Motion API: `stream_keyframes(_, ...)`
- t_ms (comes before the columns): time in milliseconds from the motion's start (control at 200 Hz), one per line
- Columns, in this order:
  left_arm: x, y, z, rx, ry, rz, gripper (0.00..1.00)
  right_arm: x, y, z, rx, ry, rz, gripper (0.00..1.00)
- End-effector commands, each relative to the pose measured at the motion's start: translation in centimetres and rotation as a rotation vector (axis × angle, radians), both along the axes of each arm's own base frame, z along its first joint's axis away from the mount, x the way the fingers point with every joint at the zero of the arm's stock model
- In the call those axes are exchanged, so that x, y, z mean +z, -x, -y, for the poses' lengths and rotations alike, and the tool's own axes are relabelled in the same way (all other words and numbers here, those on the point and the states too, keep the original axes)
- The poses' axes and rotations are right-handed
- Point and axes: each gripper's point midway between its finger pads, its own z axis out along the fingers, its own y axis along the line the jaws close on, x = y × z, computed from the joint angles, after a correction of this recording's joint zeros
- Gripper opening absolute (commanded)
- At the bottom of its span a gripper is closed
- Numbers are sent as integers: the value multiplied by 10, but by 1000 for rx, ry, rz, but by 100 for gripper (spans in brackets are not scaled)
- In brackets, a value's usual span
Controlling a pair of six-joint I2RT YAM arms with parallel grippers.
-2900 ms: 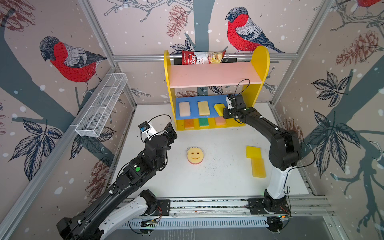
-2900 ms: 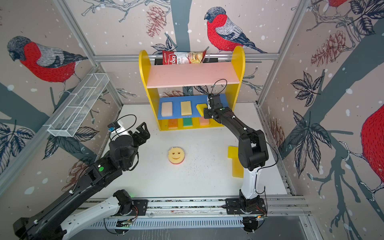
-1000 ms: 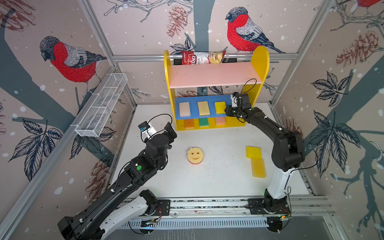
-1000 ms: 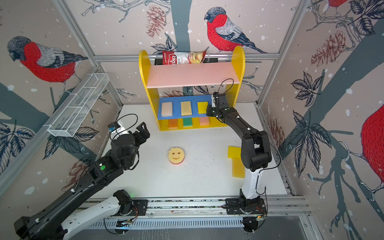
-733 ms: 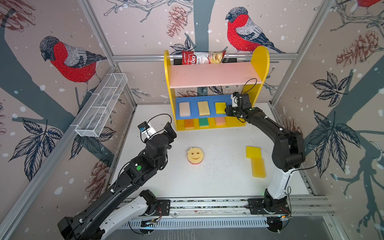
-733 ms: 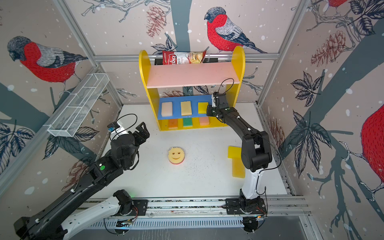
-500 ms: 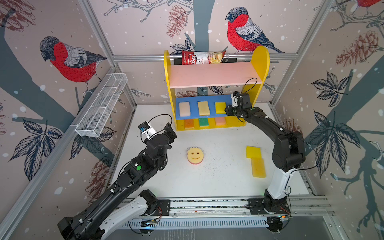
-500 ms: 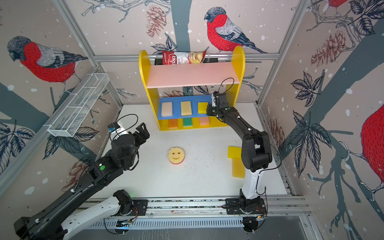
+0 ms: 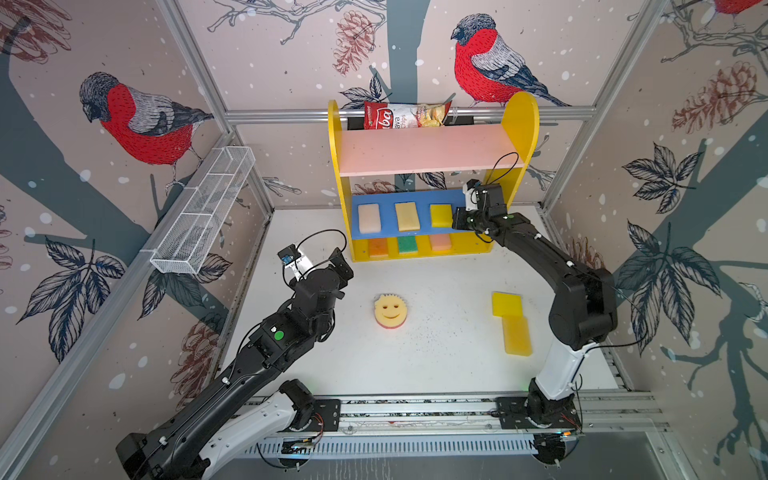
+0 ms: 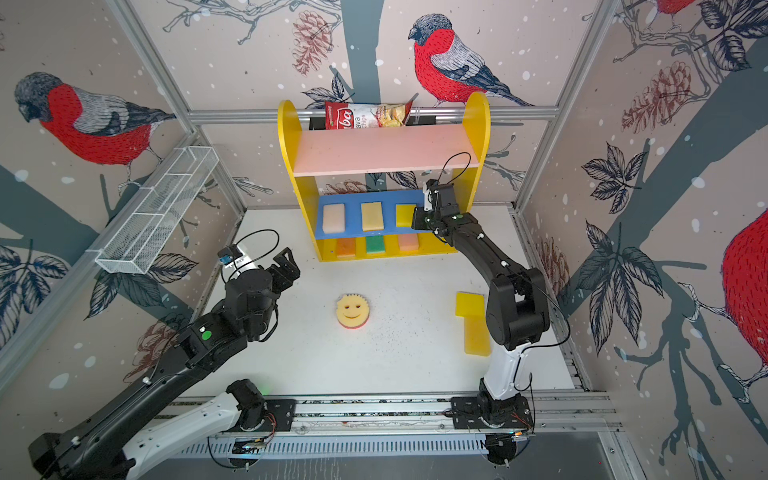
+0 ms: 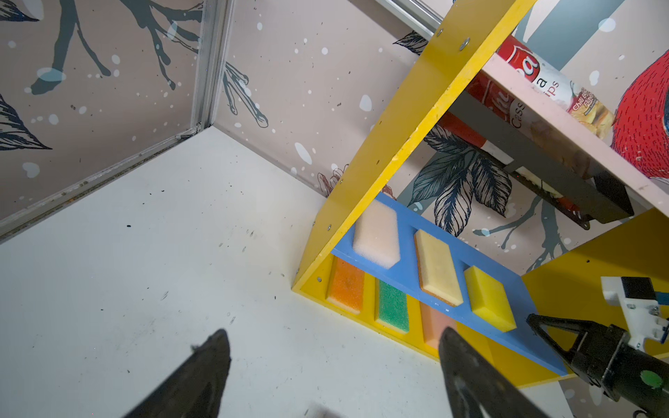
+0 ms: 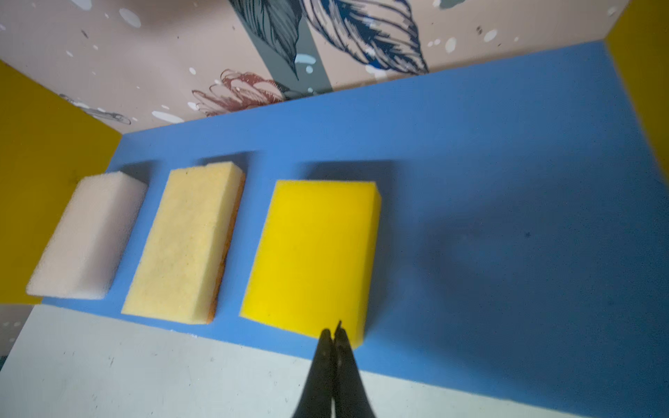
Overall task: Place and organize the cleaning sponges onto the shelf
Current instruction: 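Open right gripper and nudge the yellow sponge into line on the blue shelf, then withdraw right gripper from the shelf while left gripper moves toward the smiley sponge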
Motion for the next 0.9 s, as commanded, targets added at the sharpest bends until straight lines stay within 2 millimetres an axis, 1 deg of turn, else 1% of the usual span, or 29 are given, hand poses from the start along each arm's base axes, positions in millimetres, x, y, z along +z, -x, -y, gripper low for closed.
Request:
stream_keyframes(0, 0, -1, 1, -2, 12, 5, 89, -9, 10, -11, 23, -24, -34, 0)
stream_keyframes(110, -1, -1, 1, -3, 14, 2, 89, -23, 12, -11, 16, -23, -68, 0)
stream_keyframes(210, -2, -1, 0, -3, 11, -2, 89, -28, 12, -11, 14, -24, -77, 0)
stream_keyframes(505, -2, -2, -2, 4, 12, -3, 89, -25, -1, -10, 9, -33, -65, 0)
stream_keyframes(635, -4, -3, -2, 5, 8, -9, 89, -23, -5, -6, -2, -28, -53, 0)
stream_keyframes(745, -4, -4, -1, 1, 8, -11, 89, -21, -7, -3, -4, -28, -52, 0)
stream_keyframes(896, -5, -5, -1, -2, 13, -12, 89, -22, -4, -6, 8, -38, -62, 0)
